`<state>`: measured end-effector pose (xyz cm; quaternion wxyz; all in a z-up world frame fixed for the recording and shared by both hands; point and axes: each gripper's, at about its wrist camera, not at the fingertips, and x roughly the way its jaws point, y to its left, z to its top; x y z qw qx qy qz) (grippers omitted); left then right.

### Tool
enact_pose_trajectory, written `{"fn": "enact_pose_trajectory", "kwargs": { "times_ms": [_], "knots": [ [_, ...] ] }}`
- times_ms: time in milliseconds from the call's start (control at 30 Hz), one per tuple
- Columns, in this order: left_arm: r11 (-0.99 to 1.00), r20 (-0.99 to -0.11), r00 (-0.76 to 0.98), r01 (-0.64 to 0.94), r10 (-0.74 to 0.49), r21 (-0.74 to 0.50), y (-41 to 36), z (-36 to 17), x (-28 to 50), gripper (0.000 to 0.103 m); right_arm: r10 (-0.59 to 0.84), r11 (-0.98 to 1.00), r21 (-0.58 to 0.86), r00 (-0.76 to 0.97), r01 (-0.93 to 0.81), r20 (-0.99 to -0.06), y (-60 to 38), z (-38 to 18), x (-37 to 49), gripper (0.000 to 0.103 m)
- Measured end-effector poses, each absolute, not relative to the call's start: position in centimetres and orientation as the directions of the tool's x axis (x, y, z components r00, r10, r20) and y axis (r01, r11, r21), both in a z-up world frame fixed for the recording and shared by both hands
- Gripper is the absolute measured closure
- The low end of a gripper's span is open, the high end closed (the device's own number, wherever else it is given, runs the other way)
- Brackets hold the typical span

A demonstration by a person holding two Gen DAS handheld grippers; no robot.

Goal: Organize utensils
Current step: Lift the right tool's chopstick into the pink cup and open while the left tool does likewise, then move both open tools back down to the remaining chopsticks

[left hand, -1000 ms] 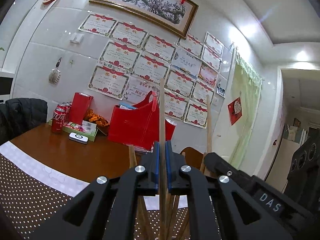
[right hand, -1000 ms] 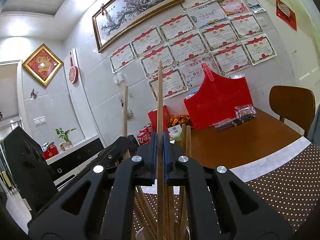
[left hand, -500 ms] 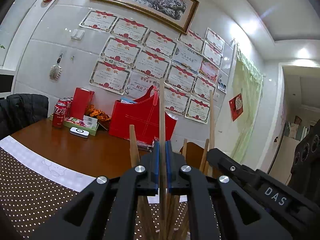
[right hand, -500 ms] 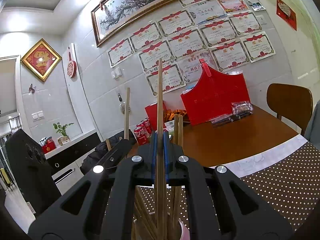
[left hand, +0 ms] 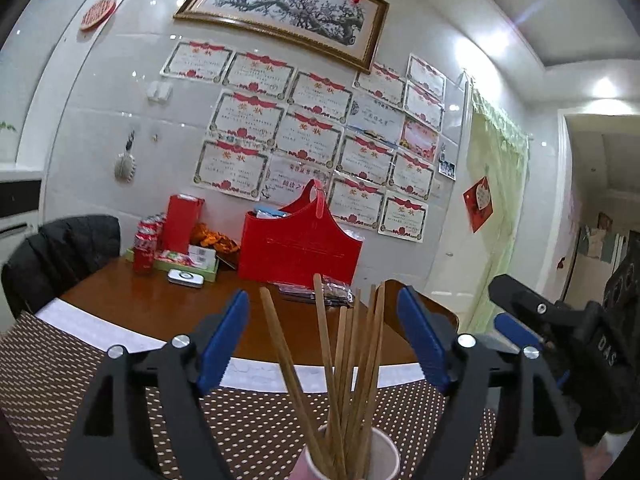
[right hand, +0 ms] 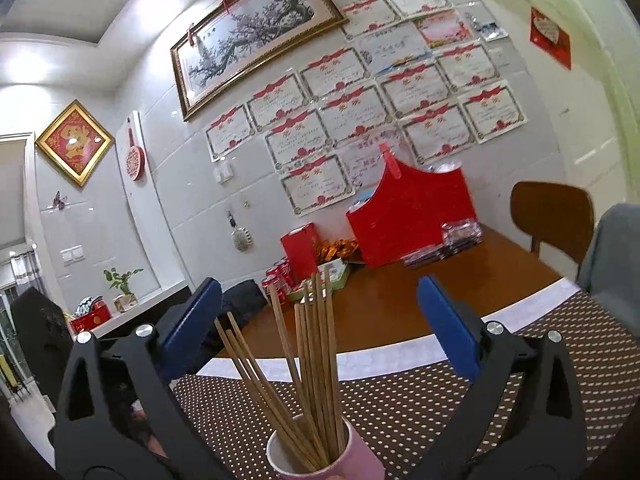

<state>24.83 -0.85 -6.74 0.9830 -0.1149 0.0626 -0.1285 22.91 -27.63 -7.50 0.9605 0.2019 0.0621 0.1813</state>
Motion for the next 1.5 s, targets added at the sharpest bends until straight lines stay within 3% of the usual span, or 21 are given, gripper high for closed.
{"fn": "enact_pose_trajectory", "kwargs": {
  "times_ms": [133,633,1133,1300,1500],
  "knots": [
    [0.957,-0.1,0.966,0.216,-0.238,-0.196,-0.3,-5.7,22.0,0.022,0.349,0.869,0.4,0.934,-0.292,-0.077,-28.2,-6.5,21.4,0.006],
    [0.981,-0.228,0.961,0.126,-0.159,-0.15,2.6,-6.5,13.9,0.022,0.358,0.897,0.353,0.906,-0.266,-0.226,-27.7,-7.4,14.3,0.006],
    [0.997,-0.663,0.745,0.078,-0.069,-0.015,1.1,-17.8,12.2,0.021,0.394,0.906,0.351,0.78,-0.238,-0.487,-26.5,-15.2,10.9,0.006],
    [0.997,-0.759,0.65,0.075,-0.05,-0.001,0.9,-21.0,12.9,0.021,0.401,0.904,0.359,0.751,-0.231,-0.525,-26.7,-16.7,10.8,0.006],
    [0.997,-0.803,0.594,0.072,-0.043,-0.001,0.7,-23.4,13.4,0.021,0.403,0.905,0.361,0.727,-0.225,-0.556,-26.8,-18.0,10.9,0.006]
  ]
}}
